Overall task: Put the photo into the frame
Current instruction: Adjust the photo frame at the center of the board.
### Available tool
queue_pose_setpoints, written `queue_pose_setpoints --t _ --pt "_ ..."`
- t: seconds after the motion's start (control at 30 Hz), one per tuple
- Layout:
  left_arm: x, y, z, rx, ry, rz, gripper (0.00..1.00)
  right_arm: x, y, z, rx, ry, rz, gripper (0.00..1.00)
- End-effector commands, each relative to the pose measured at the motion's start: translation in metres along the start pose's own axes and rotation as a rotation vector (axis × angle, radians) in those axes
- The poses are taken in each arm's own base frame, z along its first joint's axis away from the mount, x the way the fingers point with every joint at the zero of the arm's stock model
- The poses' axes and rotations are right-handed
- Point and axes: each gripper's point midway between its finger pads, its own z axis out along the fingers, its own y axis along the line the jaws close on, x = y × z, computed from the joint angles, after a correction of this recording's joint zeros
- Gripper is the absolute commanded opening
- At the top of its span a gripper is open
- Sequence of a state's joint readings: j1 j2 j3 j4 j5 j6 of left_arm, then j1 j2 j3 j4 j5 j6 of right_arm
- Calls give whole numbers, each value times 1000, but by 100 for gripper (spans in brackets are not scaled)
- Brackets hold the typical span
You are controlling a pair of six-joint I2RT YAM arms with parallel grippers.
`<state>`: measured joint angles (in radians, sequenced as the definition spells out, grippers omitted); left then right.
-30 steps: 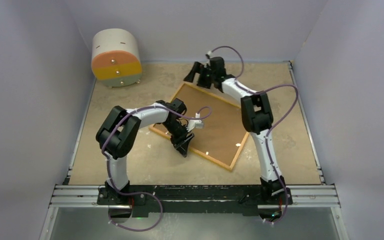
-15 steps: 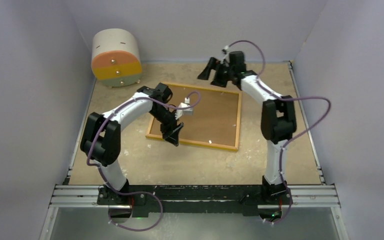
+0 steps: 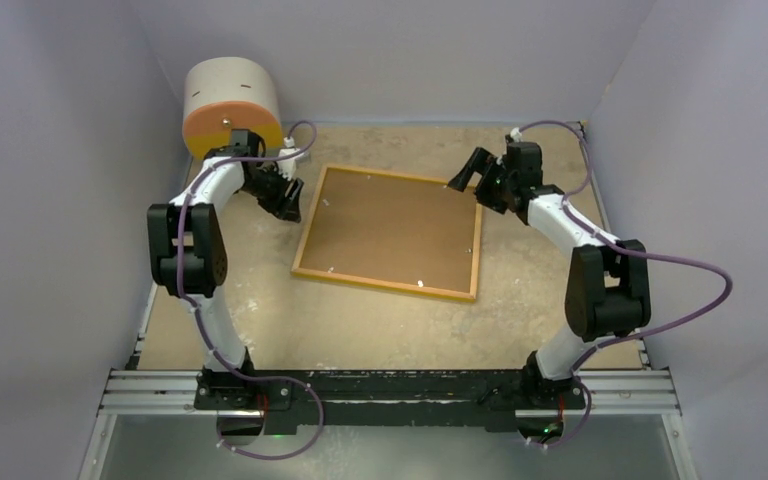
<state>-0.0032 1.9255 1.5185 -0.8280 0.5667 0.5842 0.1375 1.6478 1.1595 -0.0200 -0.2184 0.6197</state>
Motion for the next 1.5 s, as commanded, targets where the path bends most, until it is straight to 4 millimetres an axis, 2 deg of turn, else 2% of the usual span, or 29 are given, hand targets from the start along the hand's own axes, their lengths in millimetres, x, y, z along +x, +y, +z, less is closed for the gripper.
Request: queue_pose_setpoints --t 0.0,0.1,0.27,0.4,0.5,0.57,0.67,0.8,1.0,1.07,1.27,1.33,1.47 --pt "-13 5 19 35 -55 -58 49 9 -23 -8 56 -16 20 99" --pt "-8 16 31 13 -48 -79 47 20 -26 -11 47 10 27 98" --pt "-1 29 46 -18 -38 -96 34 23 -26 -9 32 16 27 94" --pt "5 26 58 21 -33 -108 26 28 -28 -7 34 35 39 92" --pt "10 19 66 74 -26 -129 17 27 -24 -8 18 32 44 90" --pt "13 12 69 108 -25 -140 15 25 -19 -9 1 33 49 90" --pt "17 3 72 139 -22 -140 15 22 -9 -9 -37 43 51 90" --pt "23 -24 76 194 6 -104 15 20 -4 -7 -61 53 52 90" --pt "46 -93 88 279 118 30 15 18 0 -5 -80 46 49 91" --pt "49 -108 85 303 126 44 16 19 0 -5 -86 46 49 91" --pt "41 -119 60 319 99 49 20 24 12 -5 -149 68 45 91" --pt "31 -116 53 317 63 27 25 29 19 -1 -166 85 20 91" --pt "6 -118 49 379 -15 -38 41 48 41 13 -205 140 -33 87"
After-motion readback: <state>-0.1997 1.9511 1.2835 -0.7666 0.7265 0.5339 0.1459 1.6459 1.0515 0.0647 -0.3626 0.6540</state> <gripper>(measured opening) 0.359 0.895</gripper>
